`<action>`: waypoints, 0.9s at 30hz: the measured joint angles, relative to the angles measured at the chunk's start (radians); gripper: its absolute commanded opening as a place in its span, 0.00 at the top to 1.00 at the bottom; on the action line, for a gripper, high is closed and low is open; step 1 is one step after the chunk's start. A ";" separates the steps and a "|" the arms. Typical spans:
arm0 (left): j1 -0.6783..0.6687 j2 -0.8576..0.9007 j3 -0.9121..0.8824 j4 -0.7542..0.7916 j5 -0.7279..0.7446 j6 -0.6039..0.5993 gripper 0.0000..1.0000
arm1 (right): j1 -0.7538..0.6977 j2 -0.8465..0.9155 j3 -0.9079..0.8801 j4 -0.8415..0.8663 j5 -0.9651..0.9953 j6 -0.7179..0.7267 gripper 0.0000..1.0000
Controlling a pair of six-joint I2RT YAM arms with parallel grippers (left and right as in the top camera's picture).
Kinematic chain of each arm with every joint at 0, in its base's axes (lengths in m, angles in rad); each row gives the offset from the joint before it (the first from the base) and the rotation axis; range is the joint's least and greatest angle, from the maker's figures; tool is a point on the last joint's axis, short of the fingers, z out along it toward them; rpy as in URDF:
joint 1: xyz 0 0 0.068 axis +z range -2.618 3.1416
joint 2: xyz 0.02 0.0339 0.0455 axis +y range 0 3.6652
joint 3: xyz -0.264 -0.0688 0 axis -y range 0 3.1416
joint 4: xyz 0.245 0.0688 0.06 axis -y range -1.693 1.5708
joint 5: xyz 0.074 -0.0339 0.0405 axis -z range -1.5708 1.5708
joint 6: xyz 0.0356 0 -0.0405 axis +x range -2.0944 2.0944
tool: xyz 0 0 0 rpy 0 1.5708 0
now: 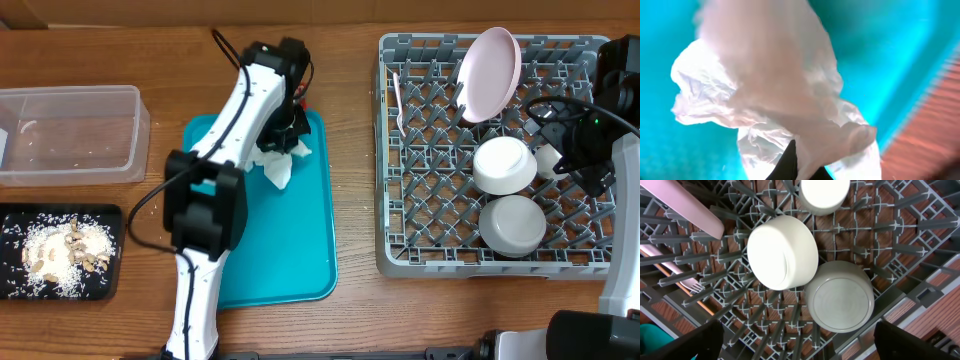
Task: Sort waste into correct bins and load items into the dishwasher rack
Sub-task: 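Carry the tissue left and drop it into the clear plastic bin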
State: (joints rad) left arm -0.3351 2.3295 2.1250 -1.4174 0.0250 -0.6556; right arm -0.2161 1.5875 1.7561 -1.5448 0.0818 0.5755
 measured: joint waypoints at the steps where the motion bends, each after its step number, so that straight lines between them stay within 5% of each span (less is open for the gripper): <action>1: 0.000 -0.029 0.001 -0.005 0.000 0.000 0.96 | 0.000 0.000 0.000 0.000 0.000 0.000 0.00; 16: 0.034 -0.232 0.017 -0.011 -0.045 -0.009 0.96 | 0.000 0.000 0.000 0.000 0.000 0.000 0.00; 27: 0.395 -0.303 0.017 0.053 -0.155 -0.095 0.96 | 0.000 0.000 0.000 0.000 0.000 0.000 0.00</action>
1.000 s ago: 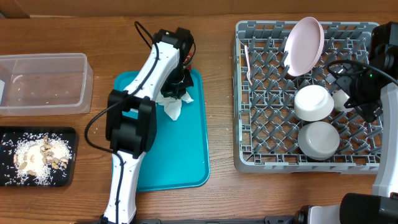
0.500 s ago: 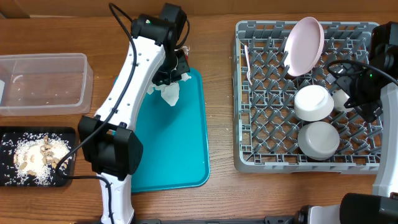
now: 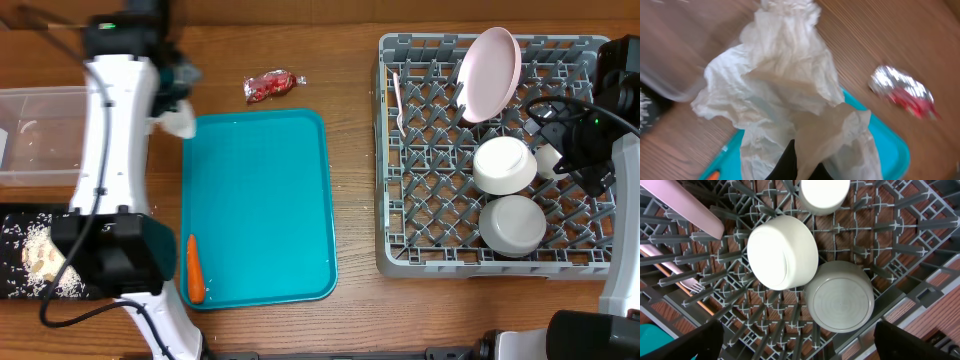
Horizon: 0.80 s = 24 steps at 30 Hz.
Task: Sort waste into correct bins and load items into the dishwasher rack
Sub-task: 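Carry the tissue left and drop it into the clear plastic bin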
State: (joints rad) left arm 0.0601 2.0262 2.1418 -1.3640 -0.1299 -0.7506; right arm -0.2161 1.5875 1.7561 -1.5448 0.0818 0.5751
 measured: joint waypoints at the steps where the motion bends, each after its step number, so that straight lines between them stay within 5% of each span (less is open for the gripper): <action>1: 0.029 0.000 0.000 0.005 -0.003 -0.004 0.96 | 0.000 0.000 0.000 0.000 0.000 0.000 0.00; 15: 0.238 0.002 0.000 0.078 -0.103 0.007 0.81 | 0.000 0.000 0.000 0.000 0.000 0.001 0.00; 17: 0.252 0.010 0.000 0.082 -0.129 0.031 0.69 | 0.000 0.000 0.000 0.000 0.000 0.000 0.00; 20: 0.269 0.034 0.000 0.085 -0.153 0.059 0.21 | 0.000 0.000 0.000 0.000 0.000 0.000 0.00; 24: 0.276 0.067 0.000 0.071 -0.159 0.075 0.17 | 0.000 0.000 0.000 0.000 0.000 0.000 0.00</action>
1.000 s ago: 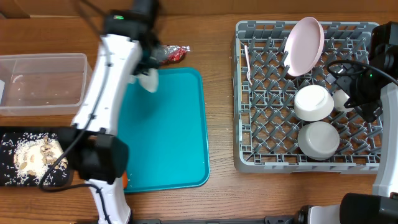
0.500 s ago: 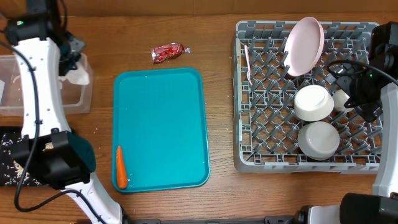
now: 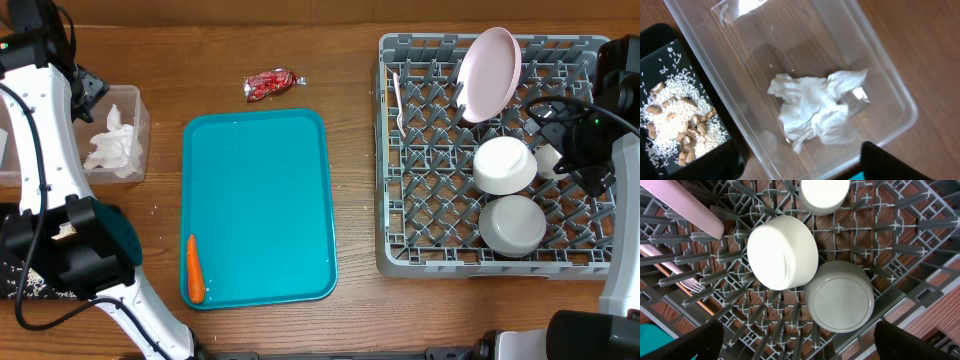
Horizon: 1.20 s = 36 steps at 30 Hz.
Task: Sort waste into correct bins and load items into the dishwasher rack
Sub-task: 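Carry the tissue left and drop it into the clear plastic bin, then reach the left gripper to the red foil wrapper and grasp it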
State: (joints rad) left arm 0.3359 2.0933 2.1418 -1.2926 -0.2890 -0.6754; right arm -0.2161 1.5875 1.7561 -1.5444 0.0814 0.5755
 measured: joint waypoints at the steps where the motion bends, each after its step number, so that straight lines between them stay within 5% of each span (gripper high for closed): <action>1: 0.000 0.004 0.000 -0.006 0.002 0.003 0.19 | 0.000 0.000 0.000 0.000 0.000 0.000 0.00; 7: -0.010 0.003 0.009 -0.017 0.087 0.030 0.30 | 0.000 0.000 0.000 0.000 0.000 0.000 0.00; 14: -0.135 -0.015 0.097 0.109 0.312 0.111 0.02 | 0.000 0.000 0.000 0.000 0.000 0.000 0.00; 18: -0.301 -0.026 0.111 0.212 0.378 0.179 0.00 | 0.000 0.000 0.000 0.000 0.000 0.000 0.00; 26: -0.596 0.034 0.119 0.472 0.281 0.312 0.00 | 0.000 0.000 0.000 0.000 0.000 0.000 0.00; 36: -0.609 0.237 0.120 0.508 0.142 0.400 0.00 | 0.000 0.000 0.000 0.000 0.000 0.000 0.00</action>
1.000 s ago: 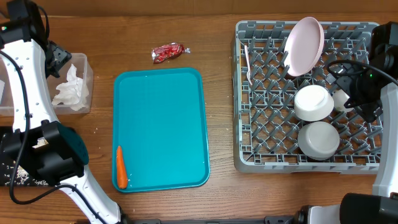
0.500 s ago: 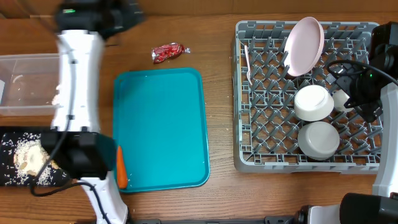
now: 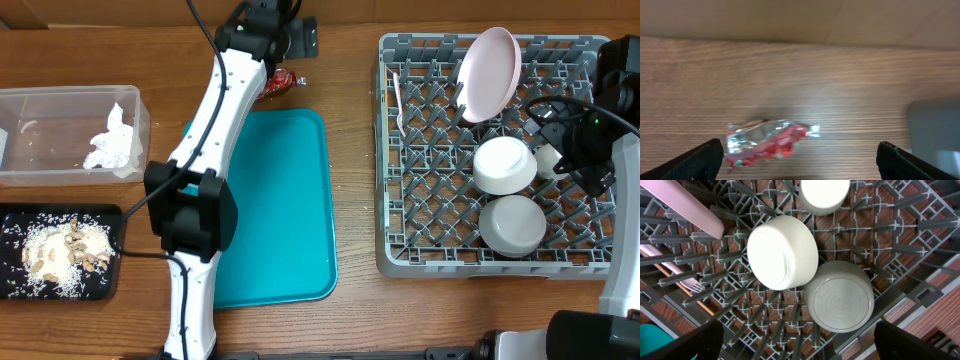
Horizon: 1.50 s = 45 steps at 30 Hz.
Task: Sort waste into correct bins and load items into the dishwasher rack
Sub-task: 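Reach the left gripper to the red foil wrapper and grasp it, then lift the wrapper and carry it left into the clear bin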
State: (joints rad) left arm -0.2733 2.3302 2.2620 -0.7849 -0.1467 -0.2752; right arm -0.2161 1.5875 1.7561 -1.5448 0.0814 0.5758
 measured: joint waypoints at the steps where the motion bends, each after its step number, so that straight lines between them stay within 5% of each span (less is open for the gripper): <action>1: 0.007 0.013 0.000 0.000 -0.006 0.011 0.00 | 0.000 0.000 0.000 0.000 0.000 0.000 0.00; 28: 0.097 0.146 0.000 -0.069 0.099 0.403 0.00 | 0.000 0.000 0.000 0.000 0.000 0.000 0.00; 45: 0.090 0.147 0.000 -0.053 0.155 0.463 0.00 | 0.000 0.000 0.000 0.000 0.000 0.000 0.00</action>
State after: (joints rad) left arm -0.1837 2.4775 2.2616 -0.8379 0.0086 0.1875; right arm -0.2161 1.5875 1.7561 -1.5452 0.0811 0.5758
